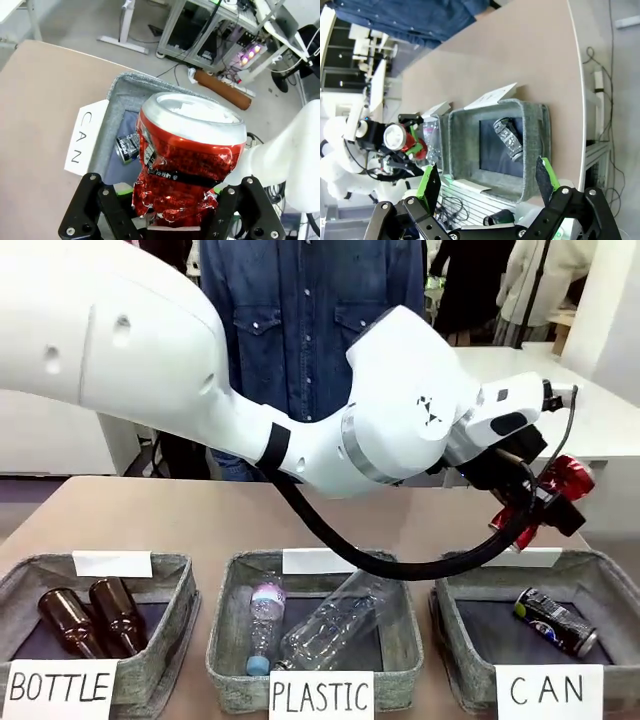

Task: Sort the can waste into the basket.
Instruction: Pick up the can waste from the table and place it in the right Fabric basket.

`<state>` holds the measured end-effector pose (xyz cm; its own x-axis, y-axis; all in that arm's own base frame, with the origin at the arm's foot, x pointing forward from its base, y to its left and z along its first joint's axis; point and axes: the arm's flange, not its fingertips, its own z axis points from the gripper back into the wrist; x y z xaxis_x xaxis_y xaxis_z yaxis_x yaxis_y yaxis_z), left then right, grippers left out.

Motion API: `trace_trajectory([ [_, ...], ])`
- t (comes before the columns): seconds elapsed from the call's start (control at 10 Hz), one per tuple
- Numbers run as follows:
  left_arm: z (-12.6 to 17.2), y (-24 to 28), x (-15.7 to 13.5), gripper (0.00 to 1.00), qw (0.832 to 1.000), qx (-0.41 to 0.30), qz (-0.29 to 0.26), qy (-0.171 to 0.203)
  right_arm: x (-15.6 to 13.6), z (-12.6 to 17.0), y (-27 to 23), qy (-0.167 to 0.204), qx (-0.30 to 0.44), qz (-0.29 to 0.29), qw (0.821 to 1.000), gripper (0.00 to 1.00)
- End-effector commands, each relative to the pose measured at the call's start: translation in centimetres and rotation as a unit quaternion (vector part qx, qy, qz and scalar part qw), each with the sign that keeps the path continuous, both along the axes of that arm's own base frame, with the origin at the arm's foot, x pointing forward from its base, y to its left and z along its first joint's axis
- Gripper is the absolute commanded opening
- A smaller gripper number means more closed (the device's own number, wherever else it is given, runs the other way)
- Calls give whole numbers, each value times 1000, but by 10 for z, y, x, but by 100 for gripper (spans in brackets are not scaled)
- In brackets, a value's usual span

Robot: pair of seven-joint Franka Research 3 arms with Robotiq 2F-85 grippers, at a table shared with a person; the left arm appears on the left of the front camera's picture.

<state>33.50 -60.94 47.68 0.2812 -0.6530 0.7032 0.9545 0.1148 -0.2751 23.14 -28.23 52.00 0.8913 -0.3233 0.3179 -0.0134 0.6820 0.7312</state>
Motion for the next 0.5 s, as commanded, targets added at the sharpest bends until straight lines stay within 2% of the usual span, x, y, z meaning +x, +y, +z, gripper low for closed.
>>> trace_trajectory([
  [0.0, -10, -9, -12, 1, 1000, -9, -22, -15, -1, 3, -1, 7, -2, -7, 1000, 100],
  [0.1, -13, -13, -17, 1, 999, -18, -26, -40, -1, 3, -1, 7, -2, -7, 1000, 100],
  [0.3, -14, -15, -21, 1, 998, -24, -28, -47, -1, 3, -1, 7, -2, -7, 1000, 100],
  [0.4, -14, -14, -20, 59, 998, -24, -38, -46, -1, 3, -1, 7, -2, -7, 1000, 100],
])
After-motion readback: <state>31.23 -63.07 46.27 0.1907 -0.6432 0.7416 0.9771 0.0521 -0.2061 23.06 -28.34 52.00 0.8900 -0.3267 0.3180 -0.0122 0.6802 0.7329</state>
